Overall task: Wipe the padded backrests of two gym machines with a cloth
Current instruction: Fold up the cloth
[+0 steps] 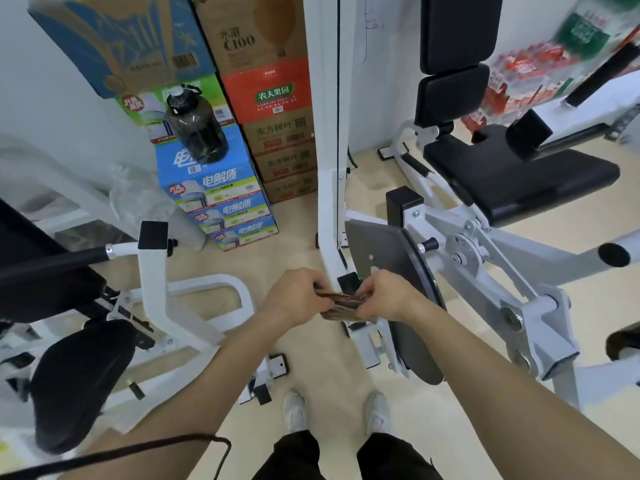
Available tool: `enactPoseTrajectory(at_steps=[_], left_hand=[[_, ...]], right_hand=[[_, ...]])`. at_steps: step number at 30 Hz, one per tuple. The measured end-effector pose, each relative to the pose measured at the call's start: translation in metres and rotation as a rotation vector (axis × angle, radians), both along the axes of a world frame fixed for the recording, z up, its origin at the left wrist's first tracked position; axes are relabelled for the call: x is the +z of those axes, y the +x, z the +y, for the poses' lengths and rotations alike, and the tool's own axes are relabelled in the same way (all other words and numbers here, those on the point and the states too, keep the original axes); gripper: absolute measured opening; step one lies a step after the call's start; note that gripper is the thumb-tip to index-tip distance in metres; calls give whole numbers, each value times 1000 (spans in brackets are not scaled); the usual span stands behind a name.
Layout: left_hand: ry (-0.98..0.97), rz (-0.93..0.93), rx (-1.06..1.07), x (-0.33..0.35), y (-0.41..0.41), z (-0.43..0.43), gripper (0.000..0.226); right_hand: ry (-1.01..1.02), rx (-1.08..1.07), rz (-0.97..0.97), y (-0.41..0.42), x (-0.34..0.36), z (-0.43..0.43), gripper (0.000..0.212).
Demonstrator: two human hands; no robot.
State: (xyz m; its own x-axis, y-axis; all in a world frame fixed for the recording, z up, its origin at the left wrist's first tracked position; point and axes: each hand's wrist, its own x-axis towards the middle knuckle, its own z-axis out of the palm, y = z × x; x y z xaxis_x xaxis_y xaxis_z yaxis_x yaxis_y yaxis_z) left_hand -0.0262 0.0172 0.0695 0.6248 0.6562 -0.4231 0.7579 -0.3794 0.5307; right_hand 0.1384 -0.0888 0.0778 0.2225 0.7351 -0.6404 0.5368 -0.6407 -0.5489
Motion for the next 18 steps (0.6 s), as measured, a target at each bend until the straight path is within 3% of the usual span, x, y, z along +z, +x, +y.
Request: enactPoseTrajectory(at_steps=[2,4,8,10,12,18], left_hand=[[-32,49,-78,-15,1,-5,10],[-172,-26,-42,-29,2,-6,10],[-516,-250,352,-62,9,0,20],[-680,-339,593,-79,18,1,17],[-799,-365,753,-95,26,1,29],[-748,-390,733,-130,37,1,61]], right_hand=[[-26,-2,-61,-3,-13,-5,6],[15,-71,-30,-3,-29,-12,8],[71,-463,331,3,-60,-16,19],[89,-597,414,8,-82,-8,24],[77,-668,410,12,-101,2,30],[95,-619,266,13,-126,24,37]])
